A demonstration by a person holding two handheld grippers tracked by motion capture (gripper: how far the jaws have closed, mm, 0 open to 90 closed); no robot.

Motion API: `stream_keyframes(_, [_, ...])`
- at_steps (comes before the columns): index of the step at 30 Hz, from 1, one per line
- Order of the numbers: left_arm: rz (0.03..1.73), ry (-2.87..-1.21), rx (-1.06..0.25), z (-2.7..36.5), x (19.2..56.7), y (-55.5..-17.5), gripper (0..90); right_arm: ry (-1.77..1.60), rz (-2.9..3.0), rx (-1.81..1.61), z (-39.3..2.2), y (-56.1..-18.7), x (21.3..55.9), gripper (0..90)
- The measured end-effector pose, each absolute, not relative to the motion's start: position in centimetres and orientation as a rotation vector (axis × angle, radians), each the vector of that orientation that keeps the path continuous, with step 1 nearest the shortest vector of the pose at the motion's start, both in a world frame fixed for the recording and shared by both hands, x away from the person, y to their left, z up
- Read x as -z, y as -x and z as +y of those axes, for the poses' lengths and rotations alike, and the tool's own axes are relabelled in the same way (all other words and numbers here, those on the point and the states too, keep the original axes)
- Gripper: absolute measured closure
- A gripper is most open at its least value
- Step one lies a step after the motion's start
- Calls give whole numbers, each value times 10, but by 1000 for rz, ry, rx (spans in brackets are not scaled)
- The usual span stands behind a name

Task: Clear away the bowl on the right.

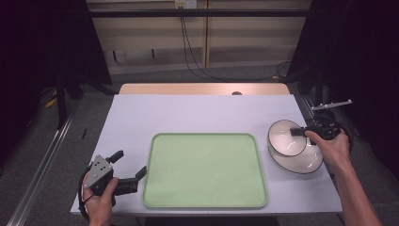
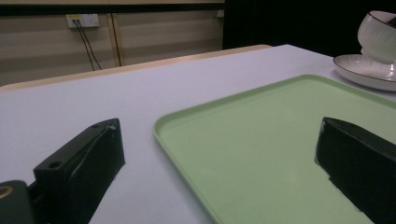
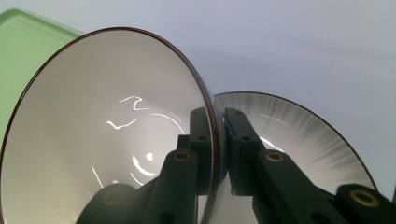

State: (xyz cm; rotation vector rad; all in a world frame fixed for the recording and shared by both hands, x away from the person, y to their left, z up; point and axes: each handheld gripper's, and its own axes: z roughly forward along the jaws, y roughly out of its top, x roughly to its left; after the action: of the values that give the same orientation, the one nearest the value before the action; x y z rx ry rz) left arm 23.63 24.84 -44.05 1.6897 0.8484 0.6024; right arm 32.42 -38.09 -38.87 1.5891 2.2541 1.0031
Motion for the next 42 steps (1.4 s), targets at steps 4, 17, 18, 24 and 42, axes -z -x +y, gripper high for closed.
stream_keyframes(4, [845,-1681,-597,248,441,-237,14,-1575,2264,-1019,-377,-324,385,828])
stream_keyframes(17, [855,-1684,-598,247,441,-237,14,-1542,2308,-1039,-360,-331,379,828])
stream_keyframes(18, [855,-1686,-599,247,441,-238,14,-1544,2305,-1034,-357,-333,379,828])
stream_keyframes(24, [855,-1683,-603,248,441,-237,14,-1523,2329,-1060,-345,-341,377,827])
stream_keyframes(42, [853,-1697,-602,247,442,-238,14,-1481,2389,-1083,-313,-369,376,827])
